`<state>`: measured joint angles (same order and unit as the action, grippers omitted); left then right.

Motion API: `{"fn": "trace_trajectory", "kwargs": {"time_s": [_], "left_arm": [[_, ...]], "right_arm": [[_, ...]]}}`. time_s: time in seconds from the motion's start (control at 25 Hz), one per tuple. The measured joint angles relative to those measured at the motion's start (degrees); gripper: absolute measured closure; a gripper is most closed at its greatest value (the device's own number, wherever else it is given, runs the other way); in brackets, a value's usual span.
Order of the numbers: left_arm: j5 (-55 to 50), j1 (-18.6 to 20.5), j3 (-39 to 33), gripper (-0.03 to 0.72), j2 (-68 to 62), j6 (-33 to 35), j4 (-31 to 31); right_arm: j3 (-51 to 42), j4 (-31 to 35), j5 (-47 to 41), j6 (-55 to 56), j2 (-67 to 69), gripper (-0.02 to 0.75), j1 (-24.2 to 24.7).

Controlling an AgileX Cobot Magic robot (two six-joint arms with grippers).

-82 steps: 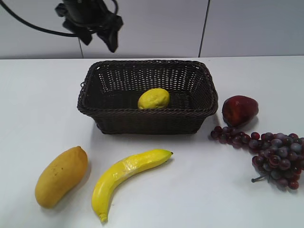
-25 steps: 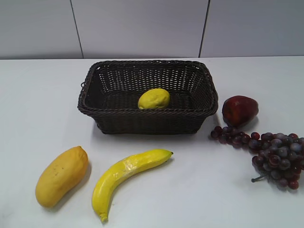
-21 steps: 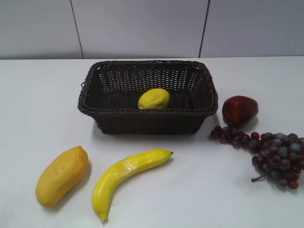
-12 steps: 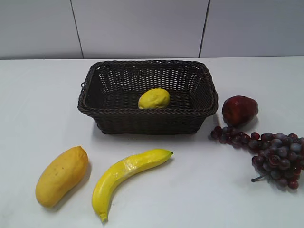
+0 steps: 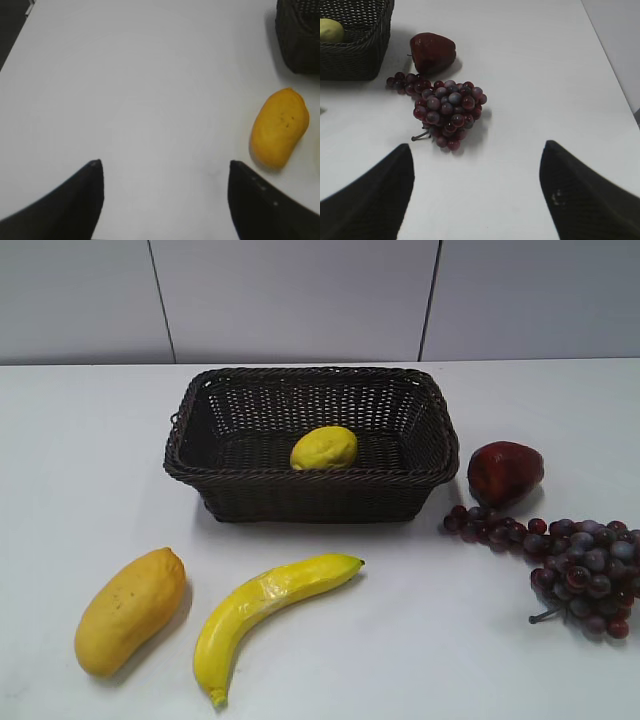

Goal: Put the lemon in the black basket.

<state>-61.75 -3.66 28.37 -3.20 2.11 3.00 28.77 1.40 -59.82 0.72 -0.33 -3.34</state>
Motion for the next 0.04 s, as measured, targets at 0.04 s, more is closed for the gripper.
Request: {"fn": "trace_trajectory", "kwargs": {"time_s": [0.04], "left_arm": [[0.0,0.0,0.0,0.121,1.5,0.0,0.0]], "right_arm": [[0.0,0.0,0.0,0.0,0.0,0.147,0.0]]}}
